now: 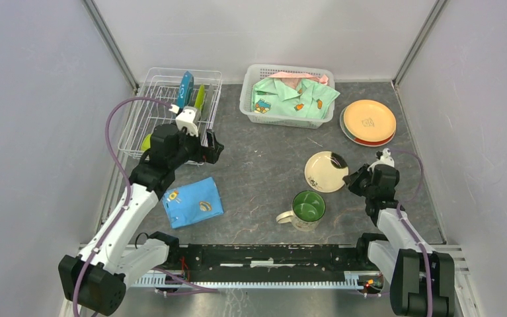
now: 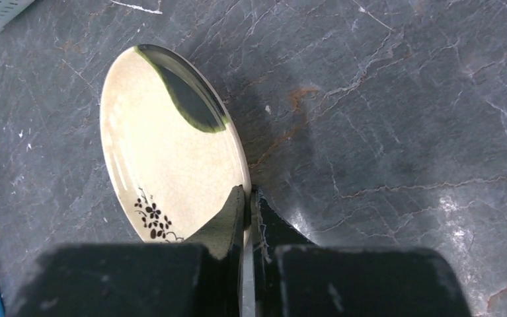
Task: Load the mixed dishes into the dish rack
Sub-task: Pick up the plate at the center of the board.
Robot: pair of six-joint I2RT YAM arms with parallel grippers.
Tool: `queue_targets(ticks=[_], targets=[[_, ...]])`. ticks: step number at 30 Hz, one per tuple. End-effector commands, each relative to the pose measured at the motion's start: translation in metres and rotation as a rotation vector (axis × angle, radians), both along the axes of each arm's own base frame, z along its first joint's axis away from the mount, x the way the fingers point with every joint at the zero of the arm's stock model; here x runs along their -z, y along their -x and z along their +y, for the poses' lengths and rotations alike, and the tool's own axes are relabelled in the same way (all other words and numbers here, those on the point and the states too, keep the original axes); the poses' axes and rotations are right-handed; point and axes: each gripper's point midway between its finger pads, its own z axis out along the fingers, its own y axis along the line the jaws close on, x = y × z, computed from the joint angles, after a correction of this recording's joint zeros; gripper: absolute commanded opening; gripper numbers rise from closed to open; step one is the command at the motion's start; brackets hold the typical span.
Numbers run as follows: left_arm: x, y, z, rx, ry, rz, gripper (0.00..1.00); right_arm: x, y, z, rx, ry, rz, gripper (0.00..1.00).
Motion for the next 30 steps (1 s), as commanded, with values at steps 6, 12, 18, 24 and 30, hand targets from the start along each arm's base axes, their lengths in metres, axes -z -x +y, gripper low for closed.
queue_targets(ticks=[6, 12, 18, 24, 30], targets=[[-0.033, -0.005, -0.016, 0.035, 0.099, -0.035, 1.00, -0.076, -0.033, 0.014, -0.008, -0.130, -0.083, 0.00], [-0.064, -0.011, -0.020, 0.061, 0.102, -0.108, 0.97, -0.134, -0.050, 0.037, -0.074, -0.259, -0.174, 0.00], [-0.079, -0.004, -0.049, 0.246, 0.101, -0.199, 0.90, -0.170, -0.054, 0.074, -0.195, -0.323, -0.207, 0.00], [-0.072, 0.026, -0.094, 0.484, 0.131, -0.274, 0.84, -0.177, -0.041, 0.126, -0.357, -0.447, -0.169, 0.00], [-0.064, 0.080, -0.134, 0.802, -0.043, -0.481, 0.80, -0.174, -0.033, 0.164, -0.454, -0.491, -0.126, 0.00]])
